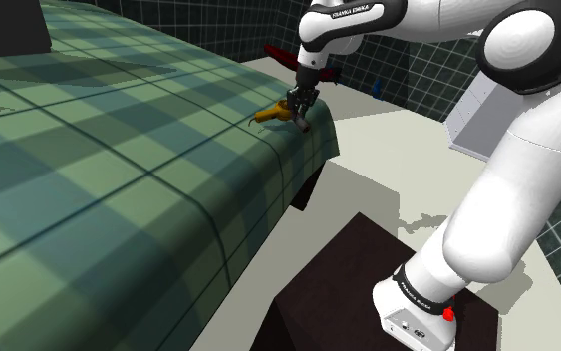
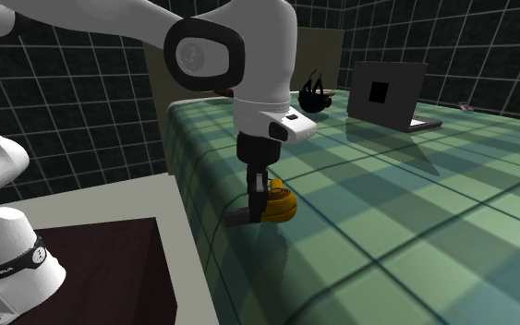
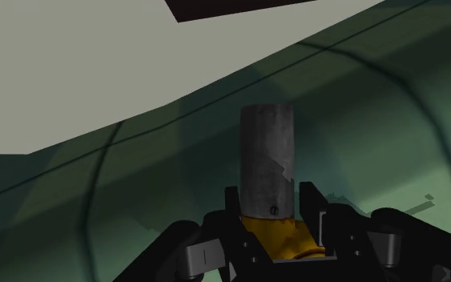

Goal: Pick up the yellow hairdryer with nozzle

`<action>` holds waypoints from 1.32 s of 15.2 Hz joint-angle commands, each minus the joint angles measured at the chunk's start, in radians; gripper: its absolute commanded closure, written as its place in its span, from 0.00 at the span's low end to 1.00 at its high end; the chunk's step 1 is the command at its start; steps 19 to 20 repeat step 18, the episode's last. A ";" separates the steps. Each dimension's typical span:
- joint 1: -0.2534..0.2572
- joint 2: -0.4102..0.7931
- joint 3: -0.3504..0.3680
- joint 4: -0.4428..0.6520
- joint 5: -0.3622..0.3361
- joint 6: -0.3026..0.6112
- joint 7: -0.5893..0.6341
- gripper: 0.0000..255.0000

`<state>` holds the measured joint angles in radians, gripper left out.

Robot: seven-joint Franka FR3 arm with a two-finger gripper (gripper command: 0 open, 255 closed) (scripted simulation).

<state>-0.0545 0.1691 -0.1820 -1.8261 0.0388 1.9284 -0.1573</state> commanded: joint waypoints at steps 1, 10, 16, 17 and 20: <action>0.000 -0.001 0.000 -0.003 0.000 0.002 0.000 1.00; 0.001 -0.024 -0.001 0.089 -0.006 -0.113 0.005 1.00; 0.000 -0.030 -0.001 0.162 -0.007 -0.192 0.006 1.00; 0.000 -0.030 -0.001 0.164 -0.007 -0.194 0.006 1.00; 0.000 -0.030 -0.001 0.164 -0.007 -0.194 0.006 1.00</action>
